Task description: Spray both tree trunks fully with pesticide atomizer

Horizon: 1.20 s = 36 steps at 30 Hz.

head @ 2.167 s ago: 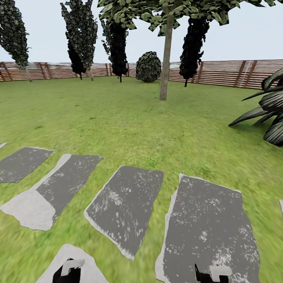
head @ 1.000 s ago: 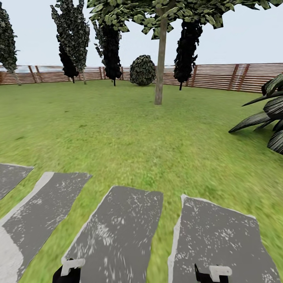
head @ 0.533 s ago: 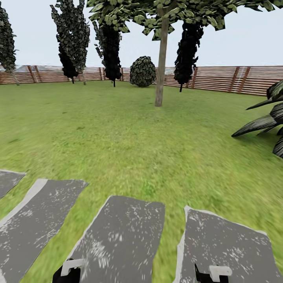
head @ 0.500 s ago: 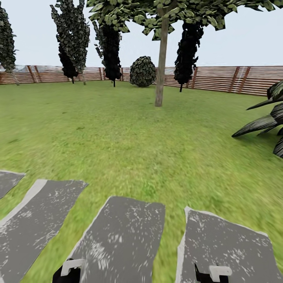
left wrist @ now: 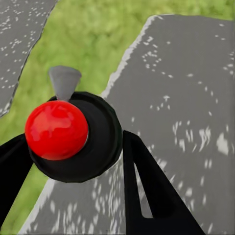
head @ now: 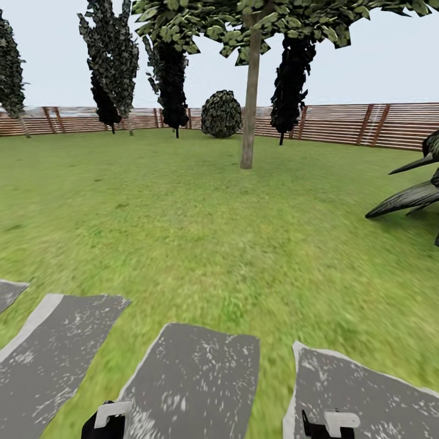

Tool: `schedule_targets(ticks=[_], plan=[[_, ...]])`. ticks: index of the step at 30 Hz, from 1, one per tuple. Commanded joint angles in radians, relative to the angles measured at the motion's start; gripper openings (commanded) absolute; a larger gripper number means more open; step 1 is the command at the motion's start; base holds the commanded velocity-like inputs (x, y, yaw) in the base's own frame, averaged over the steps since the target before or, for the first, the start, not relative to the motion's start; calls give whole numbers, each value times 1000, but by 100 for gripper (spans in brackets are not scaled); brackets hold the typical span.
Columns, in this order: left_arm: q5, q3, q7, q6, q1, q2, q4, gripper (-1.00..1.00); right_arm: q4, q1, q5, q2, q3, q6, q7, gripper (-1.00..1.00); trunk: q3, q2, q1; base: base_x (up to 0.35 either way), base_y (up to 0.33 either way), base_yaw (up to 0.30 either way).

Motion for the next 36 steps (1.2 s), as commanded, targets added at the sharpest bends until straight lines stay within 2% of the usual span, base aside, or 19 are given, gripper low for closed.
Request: schedule_targets(ticks=[1,22,36], plan=[[0,0,0,0,0,0,0,-100,0,0,0,0,0,0,0,100,0,0,0,339,0,0],[0,0,0,0,0,0,0,-100,-1,0,-1,0,0,0,0,100,0,0,0,339,0,0],[0,0,0,-1,0,0,0,-100,-2,0,-3,0,0,0,-1,100,-9,0,0,339,0,0]])
